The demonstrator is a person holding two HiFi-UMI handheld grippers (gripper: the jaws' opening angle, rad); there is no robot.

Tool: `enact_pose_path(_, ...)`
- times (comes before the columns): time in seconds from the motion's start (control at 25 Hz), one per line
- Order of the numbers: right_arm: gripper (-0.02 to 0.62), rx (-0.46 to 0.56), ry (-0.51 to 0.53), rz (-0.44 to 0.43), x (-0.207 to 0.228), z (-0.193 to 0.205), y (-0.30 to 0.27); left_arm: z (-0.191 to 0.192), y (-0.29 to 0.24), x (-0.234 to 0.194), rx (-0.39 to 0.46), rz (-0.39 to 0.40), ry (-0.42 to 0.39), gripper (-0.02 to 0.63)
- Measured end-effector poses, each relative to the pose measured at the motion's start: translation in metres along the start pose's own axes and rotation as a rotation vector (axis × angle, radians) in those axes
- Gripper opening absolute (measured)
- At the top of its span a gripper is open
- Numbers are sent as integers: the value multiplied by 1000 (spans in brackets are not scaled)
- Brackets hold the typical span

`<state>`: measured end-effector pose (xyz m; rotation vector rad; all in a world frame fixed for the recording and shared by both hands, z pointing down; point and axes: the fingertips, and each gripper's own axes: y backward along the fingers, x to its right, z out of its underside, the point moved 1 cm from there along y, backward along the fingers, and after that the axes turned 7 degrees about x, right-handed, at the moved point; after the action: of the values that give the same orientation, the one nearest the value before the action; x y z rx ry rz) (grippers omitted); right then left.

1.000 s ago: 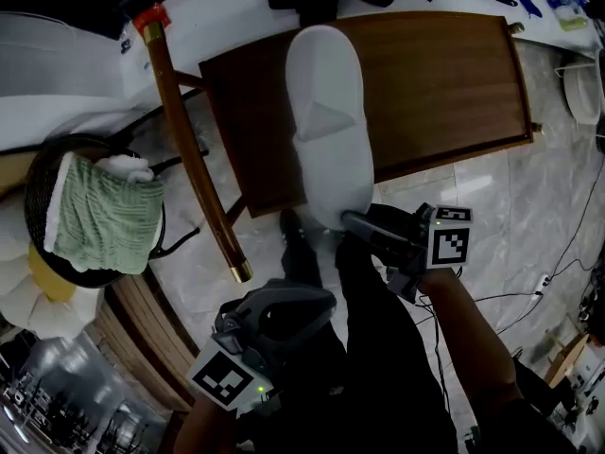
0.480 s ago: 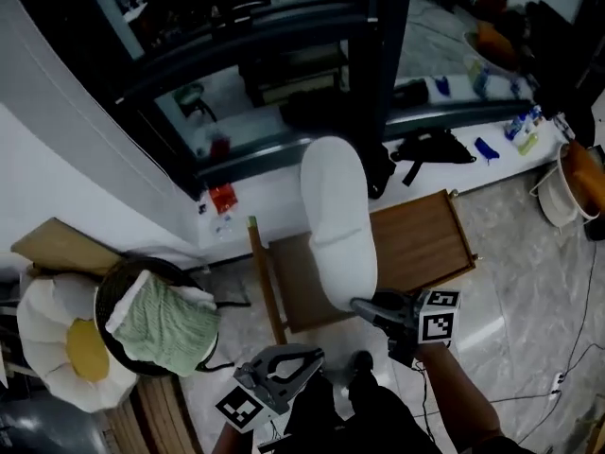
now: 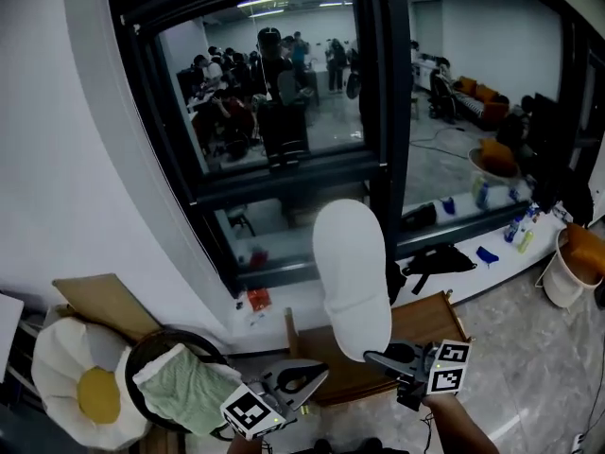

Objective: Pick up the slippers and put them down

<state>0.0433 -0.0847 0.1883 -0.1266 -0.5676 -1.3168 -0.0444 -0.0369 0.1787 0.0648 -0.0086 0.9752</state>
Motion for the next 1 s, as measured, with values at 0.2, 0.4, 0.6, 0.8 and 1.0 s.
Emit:
enact_pose_path(0.2,64,42,70,-38,-32,-10,-5,-25,17,3,24,-29,-68,20)
enact_pose_path(0.4,64,47,76,-37,-37,-5,-4,-30,27,4,36,-43,-81,20)
enact_pose_path(0.6,63,47,86,-42,-37,-3,-5,-24,34,2,38,-63,-71,20)
enact_pose_path(0.8,64,43,79,-38,-33,-3,-8,-22,34,0,51,-59,-63,18)
enact_pose_path(1.0,64,41,73,-33,-28,-4,-9,-21,32,-6,54,-58,-56,18)
